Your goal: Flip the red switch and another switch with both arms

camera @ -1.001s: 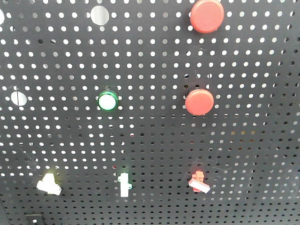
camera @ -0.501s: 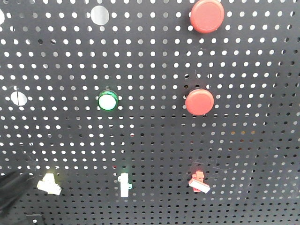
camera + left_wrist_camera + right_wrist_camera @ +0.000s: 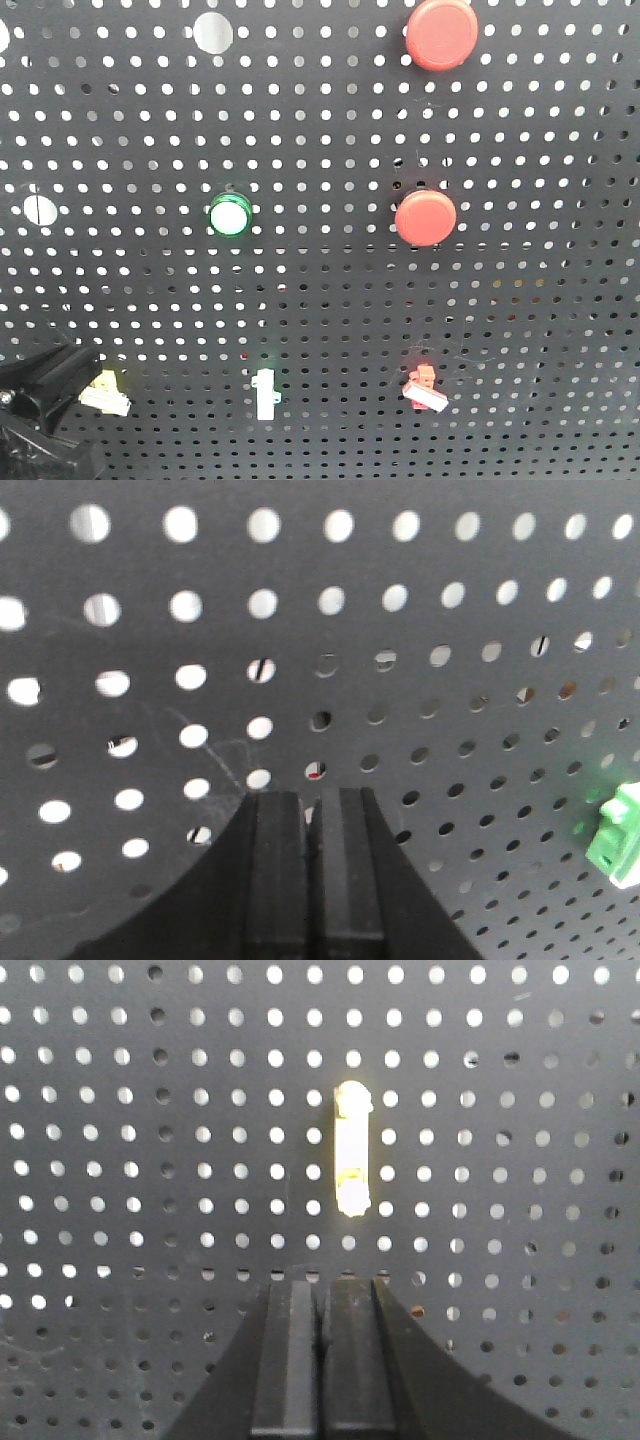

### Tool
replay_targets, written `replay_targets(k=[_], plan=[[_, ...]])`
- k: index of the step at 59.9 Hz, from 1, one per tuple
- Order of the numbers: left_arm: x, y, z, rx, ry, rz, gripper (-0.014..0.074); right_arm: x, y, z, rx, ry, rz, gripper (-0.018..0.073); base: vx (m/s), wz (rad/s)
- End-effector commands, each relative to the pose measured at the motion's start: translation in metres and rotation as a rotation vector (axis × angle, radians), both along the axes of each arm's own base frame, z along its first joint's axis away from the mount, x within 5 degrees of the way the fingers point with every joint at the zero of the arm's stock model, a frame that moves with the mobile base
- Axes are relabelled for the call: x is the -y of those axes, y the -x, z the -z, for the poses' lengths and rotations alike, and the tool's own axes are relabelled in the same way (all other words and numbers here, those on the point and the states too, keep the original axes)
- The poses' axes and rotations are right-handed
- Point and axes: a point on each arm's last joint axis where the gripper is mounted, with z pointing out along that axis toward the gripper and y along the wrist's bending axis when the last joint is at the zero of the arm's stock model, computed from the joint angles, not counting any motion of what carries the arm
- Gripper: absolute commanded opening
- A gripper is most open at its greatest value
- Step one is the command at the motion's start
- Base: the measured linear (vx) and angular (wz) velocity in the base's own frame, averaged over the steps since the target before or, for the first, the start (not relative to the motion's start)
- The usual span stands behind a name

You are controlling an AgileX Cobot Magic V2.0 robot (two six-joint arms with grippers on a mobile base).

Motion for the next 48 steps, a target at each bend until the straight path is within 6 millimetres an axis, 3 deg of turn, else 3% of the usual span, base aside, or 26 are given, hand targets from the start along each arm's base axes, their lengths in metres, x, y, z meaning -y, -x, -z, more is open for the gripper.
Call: replay_targets(k=[1, 14, 33, 48], plan=[[-0.001, -0.001, -0.015, 0.035, 0.078, -0.027, 0.0002, -0.001, 0.001, -0.016, 0.093, 0.009, -0.005, -0.0006, 0.0, 0.0], [-0.005, 0.0, 0.0, -0.039, 0.15, -0.077, 0.0002, -0.001, 0.001, -0.016, 0.091, 0.01, -0.004, -0.0006, 0.0, 0.0], [-0.011, 0.013, 0.055, -0.251, 0.158, -0.104, 0.0002, -0.001, 0.001, -0.016, 0.091, 0.01, -0.004, -0.0006, 0.0, 0.0], [-0.015, 0.026, 0.041, -0.201, 0.201, -0.059, 0.0002, -0.001, 0.001, -0.016, 0.09, 0.013, -0.006, -0.0006, 0.0, 0.0]])
